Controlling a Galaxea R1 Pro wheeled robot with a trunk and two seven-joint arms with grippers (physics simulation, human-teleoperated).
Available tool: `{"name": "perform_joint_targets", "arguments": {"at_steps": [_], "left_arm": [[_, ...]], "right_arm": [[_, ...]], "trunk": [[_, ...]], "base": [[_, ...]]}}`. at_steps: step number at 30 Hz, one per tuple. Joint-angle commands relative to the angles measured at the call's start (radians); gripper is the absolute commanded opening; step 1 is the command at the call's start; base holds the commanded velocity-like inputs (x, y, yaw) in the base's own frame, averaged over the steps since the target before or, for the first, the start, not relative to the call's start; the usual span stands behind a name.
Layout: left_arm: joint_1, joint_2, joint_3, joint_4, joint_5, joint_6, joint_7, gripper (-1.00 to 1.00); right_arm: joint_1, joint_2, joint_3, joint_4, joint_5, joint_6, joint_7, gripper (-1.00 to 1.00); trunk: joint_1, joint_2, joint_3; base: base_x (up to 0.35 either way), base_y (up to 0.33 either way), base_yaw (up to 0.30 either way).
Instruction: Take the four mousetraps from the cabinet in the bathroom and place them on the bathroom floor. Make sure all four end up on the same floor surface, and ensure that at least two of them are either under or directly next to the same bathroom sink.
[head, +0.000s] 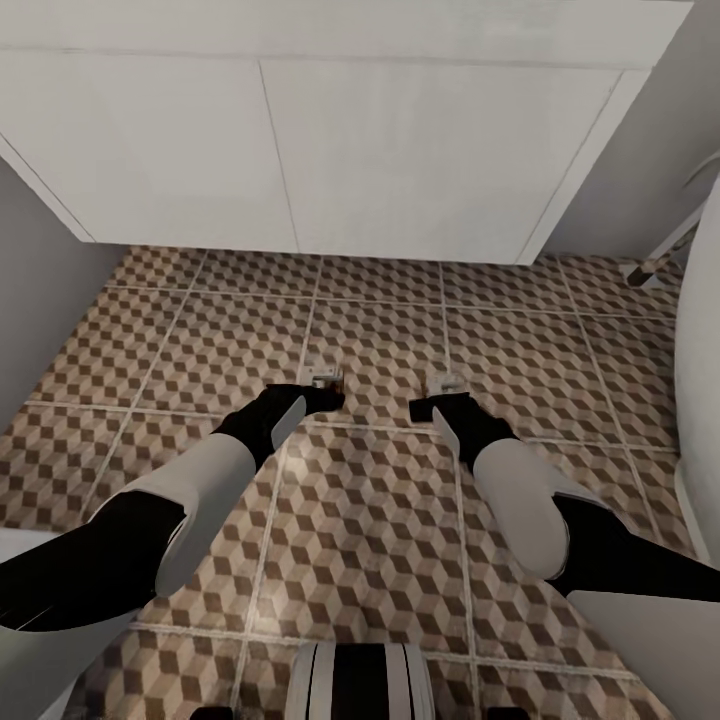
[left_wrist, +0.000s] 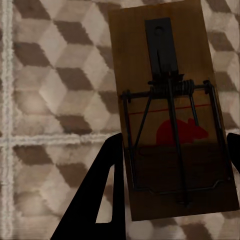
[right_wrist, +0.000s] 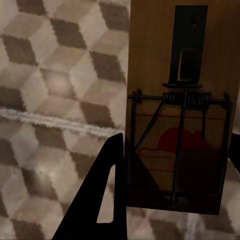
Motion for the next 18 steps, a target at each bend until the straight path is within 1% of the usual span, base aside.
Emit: {"name": "perform_joint_targets", "arguments": {"at_steps": [1, 5, 18], "left_arm": [[-0.001, 0.000, -0.003, -0.001, 0.006, 0.004, 0.005, -1.00], [-0.001, 0.000, -0.003, -0.001, 0.006, 0.005, 0.005, -1.00], [0.000, 0.000, -0.002, -0.002, 0.006, 0.001, 0.005, -1.00]], "right_arm": [[0.000, 0.001, -0.004, 0.000, 0.003, 0.005, 0.000, -1.00], [0.000, 0.001, -0.005, 0.006, 0.003, 0.004, -0.001, -1.00], [0.000, 0.001, -0.006, 0.013, 0.003, -0.007, 0.000, -1.00]], "trunk": [[0.000, -0.001, -0.005], [0.002, -0.001, -0.020], [0.002, -0.001, -0.020]], "base": [[0.000, 0.000, 0.000], [0.000, 0.000, 0.000], [0.000, 0.000, 0.000]]}}
